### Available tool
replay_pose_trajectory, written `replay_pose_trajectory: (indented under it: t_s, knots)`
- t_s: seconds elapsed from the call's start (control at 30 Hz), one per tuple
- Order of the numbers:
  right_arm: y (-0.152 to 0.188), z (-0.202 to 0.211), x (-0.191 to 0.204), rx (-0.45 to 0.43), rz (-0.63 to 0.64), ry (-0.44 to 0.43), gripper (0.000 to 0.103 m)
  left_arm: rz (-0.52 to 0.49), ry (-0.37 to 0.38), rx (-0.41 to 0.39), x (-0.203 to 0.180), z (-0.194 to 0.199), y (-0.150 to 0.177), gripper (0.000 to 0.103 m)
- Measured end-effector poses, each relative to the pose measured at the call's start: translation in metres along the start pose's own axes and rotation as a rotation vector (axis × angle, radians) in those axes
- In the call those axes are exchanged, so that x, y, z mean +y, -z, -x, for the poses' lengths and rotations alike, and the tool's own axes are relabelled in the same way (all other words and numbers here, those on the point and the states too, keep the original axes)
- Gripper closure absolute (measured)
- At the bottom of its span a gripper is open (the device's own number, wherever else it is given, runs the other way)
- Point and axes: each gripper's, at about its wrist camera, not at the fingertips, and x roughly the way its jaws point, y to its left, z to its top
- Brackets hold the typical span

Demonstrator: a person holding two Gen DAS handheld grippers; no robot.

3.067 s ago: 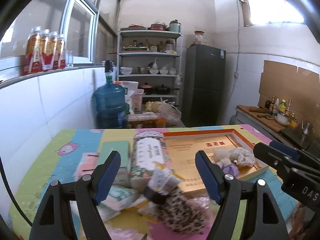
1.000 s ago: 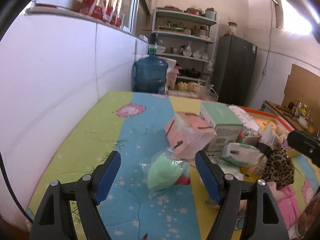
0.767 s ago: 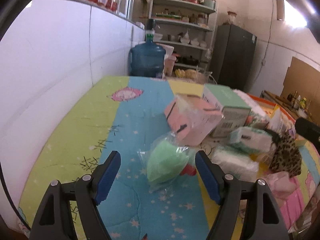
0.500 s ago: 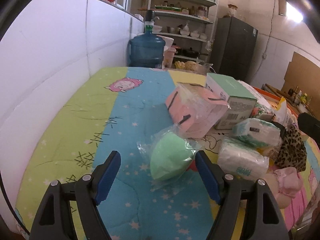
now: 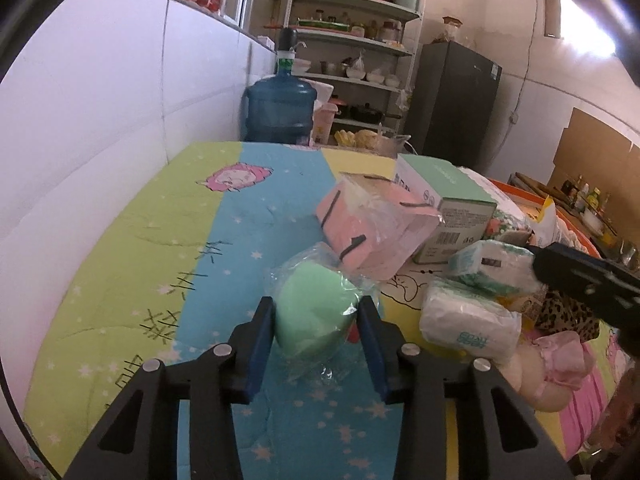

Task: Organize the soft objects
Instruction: 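Grasp the green sponge in plastic with the left tool while the right tool grasps a tissue pack, then carry the green sponge and tissue pack into the box and release both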

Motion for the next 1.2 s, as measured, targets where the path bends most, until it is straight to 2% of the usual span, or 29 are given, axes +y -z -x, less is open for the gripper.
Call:
replay_pose_trajectory:
  t_s: [0.07, 0.1, 0.5, 0.77, 1.2]
  knots:
    - [-0.001, -0.006, 0.001, 0.016, 0.004, 0.013, 0.032, -0.002, -0.002, -0.012, 0.000, 0.004, -0.001, 0.061]
    - [-0.001, -0.010, 0.002, 0.023, 0.010, 0.020, 0.031, 0.000, 0.001, -0.018, 0.001, 0.006, -0.002, 0.061]
    - [-0.002, -0.045, 0.008, 0.107, 0.045, 0.068, 0.031, 0.002, 0.016, -0.046, 0.008, 0.014, -0.009, 0.061]
    - [0.000, -0.045, 0.003, 0.093, 0.029, 0.053, 0.048, 0.005, 0.015, -0.050, 0.007, 0.015, -0.010, 0.061]
    - [-0.010, -0.016, 0.008, 0.014, 0.031, 0.006, 0.049, -0.004, 0.004, -0.079, -0.002, 0.031, -0.013, 0.061]
